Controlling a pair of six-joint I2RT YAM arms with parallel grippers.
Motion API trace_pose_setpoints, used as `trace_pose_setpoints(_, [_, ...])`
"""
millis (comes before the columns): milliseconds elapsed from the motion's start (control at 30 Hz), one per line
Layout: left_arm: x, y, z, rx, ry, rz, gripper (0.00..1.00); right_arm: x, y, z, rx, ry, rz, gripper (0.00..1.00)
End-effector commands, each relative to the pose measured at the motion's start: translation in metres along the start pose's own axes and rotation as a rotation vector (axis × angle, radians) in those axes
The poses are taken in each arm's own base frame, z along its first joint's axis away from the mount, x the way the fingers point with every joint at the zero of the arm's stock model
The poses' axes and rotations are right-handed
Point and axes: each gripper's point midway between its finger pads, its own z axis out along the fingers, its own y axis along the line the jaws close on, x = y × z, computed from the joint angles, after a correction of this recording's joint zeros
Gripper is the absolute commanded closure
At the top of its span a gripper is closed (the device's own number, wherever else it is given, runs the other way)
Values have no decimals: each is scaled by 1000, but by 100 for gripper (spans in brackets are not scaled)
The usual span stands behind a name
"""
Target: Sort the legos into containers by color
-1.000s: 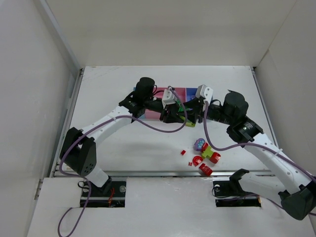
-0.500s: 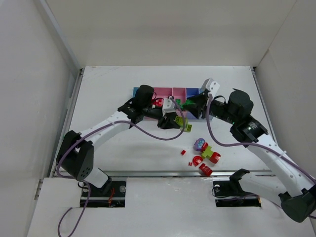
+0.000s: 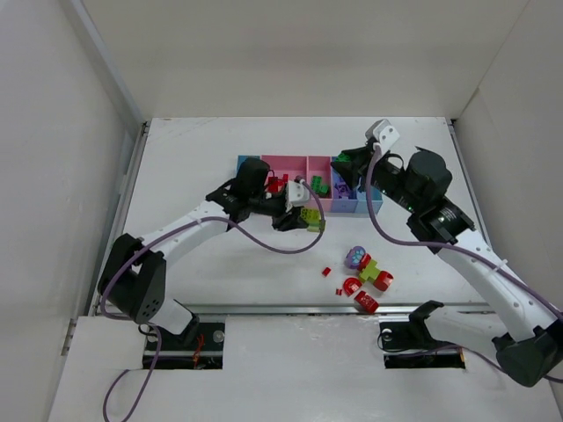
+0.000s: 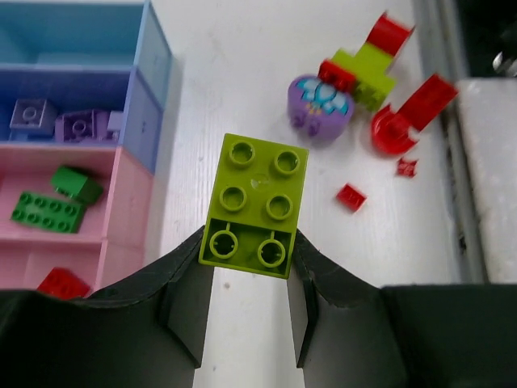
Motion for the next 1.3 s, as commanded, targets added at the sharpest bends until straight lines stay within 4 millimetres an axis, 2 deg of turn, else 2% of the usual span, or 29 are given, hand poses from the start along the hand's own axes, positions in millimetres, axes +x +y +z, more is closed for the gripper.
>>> trace_pose_setpoints(0, [42, 8, -18, -79, 177, 145, 100, -1, -12, 7, 65, -9, 18, 100])
trace_pose_setpoints(33, [56, 11, -21, -93, 231, 189, 100, -1, -9, 8, 49, -11, 27, 100])
trace_pose_setpoints(100, [86, 19, -32, -126, 363, 289, 100, 11, -6, 16, 25, 20, 35, 100])
trace_pose_setpoints(233, [111, 18, -37, -89, 453, 366, 99, 25, -2, 25, 1, 53, 63, 100])
trace_pose_setpoints(333, [112, 15, -33, -64, 435, 367, 80, 29, 0, 30, -12, 65, 76, 100])
trace_pose_setpoints(367, [115, 13, -33, -56, 440, 370, 75, 25, 1, 30, -23, 55, 74, 100])
trace_pose_setpoints(400, [114, 11, -32, -49, 430, 369, 64, 24, 3, 30, -34, 53, 74, 100])
trace_pose_setpoints(500, [119, 11, -30, -42, 435, 372, 52, 28, 3, 32, -35, 62, 77, 100])
trace_pose_setpoints(533, [119, 11, -30, -42, 435, 372, 44, 28, 3, 32, -35, 62, 77, 100])
trace_pose_setpoints(633, [119, 15, -31, -60, 444, 382, 26, 24, 3, 30, -34, 53, 74, 100])
trace_pose_setpoints(667, [119, 15, -31, -62, 443, 373, 15, 25, 5, 28, -43, 52, 75, 100])
trace_pose_setpoints(767, [100, 24, -31, -110, 410, 341, 9, 20, 12, 26, -80, 39, 62, 100])
trace_pose_setpoints(800, [81, 28, -28, -118, 360, 334, 8, 20, 15, 25, -100, 36, 52, 100])
trace_pose_setpoints(900, [41, 33, -25, -128, 244, 263, 8, 13, 37, 20, -233, 9, 27, 100])
trace_pose_setpoints(933, [9, 33, -24, -106, 146, 231, 8, 9, 40, 16, -261, -3, 25, 100])
trace_pose_setpoints(1000, [-24, 26, -26, -58, 44, 205, 8, 2, 55, 12, -356, -26, 11, 100])
trace_pose_setpoints(1033, [-52, 21, -28, -7, -53, 217, 8, -2, 60, 10, -385, -38, 8, 100])
trace_pose_setpoints(1067, [-64, 14, -28, 27, -99, 165, 8, -4, 69, 6, -444, -49, -3, 100])
trace_pose_setpoints(1133, [-92, 8, -33, 71, -199, 171, 9, -12, 77, 0, -492, -72, -11, 100])
trace_pose_setpoints(1200, [-112, -7, -41, 156, -281, 134, 9, -19, 84, -6, -539, -95, -22, 100])
trace_pose_setpoints(1267, [-126, -17, -47, 191, -344, 179, 9, -23, 86, -10, -549, -107, -28, 100])
